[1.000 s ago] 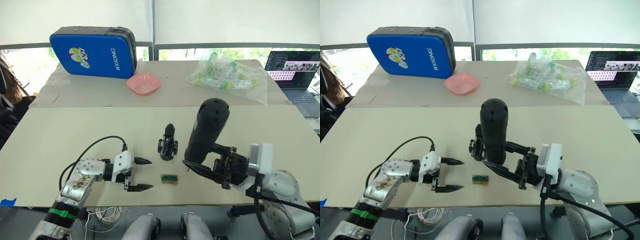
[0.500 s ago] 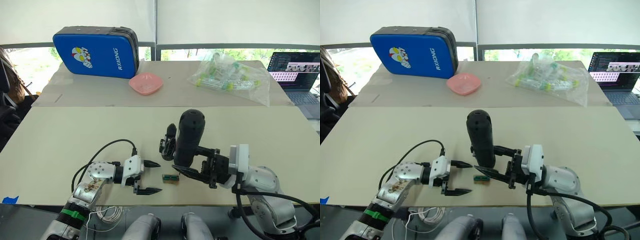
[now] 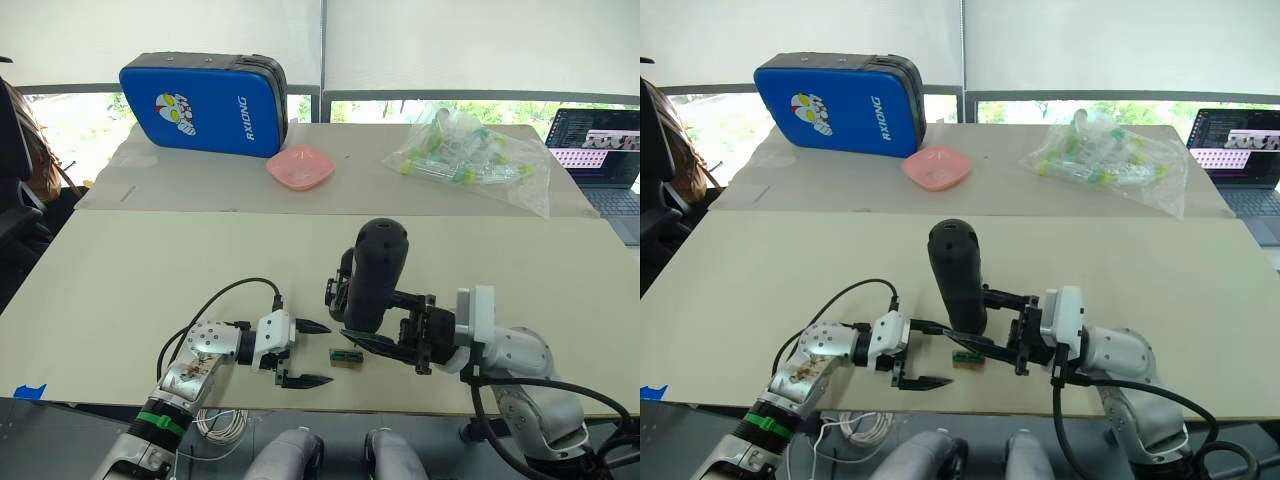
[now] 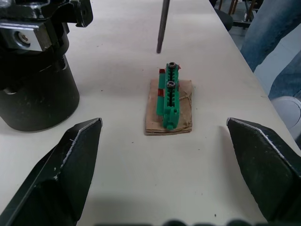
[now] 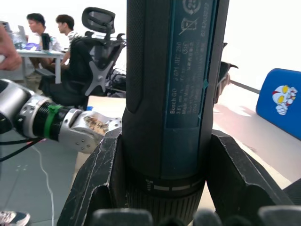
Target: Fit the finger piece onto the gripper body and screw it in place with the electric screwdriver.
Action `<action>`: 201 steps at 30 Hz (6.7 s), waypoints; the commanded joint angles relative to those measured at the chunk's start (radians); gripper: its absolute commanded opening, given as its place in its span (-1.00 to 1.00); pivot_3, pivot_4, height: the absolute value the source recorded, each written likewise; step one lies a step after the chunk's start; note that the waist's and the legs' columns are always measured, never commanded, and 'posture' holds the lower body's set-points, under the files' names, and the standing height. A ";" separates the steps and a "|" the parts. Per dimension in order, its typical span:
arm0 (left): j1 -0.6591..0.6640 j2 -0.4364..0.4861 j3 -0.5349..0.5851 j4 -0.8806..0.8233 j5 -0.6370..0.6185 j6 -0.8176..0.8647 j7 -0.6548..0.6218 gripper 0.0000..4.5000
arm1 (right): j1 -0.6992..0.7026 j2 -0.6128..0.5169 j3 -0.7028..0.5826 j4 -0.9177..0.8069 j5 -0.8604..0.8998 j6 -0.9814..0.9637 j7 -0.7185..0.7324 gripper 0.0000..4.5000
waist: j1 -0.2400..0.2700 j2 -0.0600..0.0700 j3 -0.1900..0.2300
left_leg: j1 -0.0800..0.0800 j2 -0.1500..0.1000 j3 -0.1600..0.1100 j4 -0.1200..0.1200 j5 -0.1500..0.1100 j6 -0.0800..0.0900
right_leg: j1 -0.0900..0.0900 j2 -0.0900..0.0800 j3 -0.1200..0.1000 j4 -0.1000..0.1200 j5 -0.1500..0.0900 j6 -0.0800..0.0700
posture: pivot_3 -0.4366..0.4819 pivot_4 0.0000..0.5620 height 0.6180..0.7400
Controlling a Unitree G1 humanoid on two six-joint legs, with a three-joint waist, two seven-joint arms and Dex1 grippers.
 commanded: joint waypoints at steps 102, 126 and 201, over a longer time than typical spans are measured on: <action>0.021 -0.049 -0.095 0.025 0.034 0.028 0.011 1.00 | 0.042 -0.052 0.010 -0.041 0.015 -0.007 -0.011 -0.14 | 0.014 0.001 -0.002 | 0.000 0.000 0.001 0.000 -0.002 0.003 | 0.001 -0.001 0.001 -0.001 -0.002 0.004 | -0.05 -0.47 1.00; 0.025 -0.046 -0.095 0.030 0.036 0.021 0.011 1.00 | 0.042 -0.044 0.017 -0.033 -0.003 -0.022 -0.017 -0.14 | 0.014 0.001 -0.002 | 0.000 0.000 0.001 0.000 -0.002 0.003 | 0.001 -0.001 0.001 -0.001 -0.002 0.004 | -0.05 -0.47 1.00; 0.059 0.084 0.099 -0.141 -0.210 0.089 -0.062 1.00 | -0.069 -0.089 -0.079 -0.191 0.164 0.100 -0.131 -0.14 | -0.011 0.000 -0.004 | -0.001 0.002 0.001 -0.002 -0.003 0.001 | -0.002 -0.001 0.002 -0.001 -0.003 0.004 | -0.05 -0.47 1.00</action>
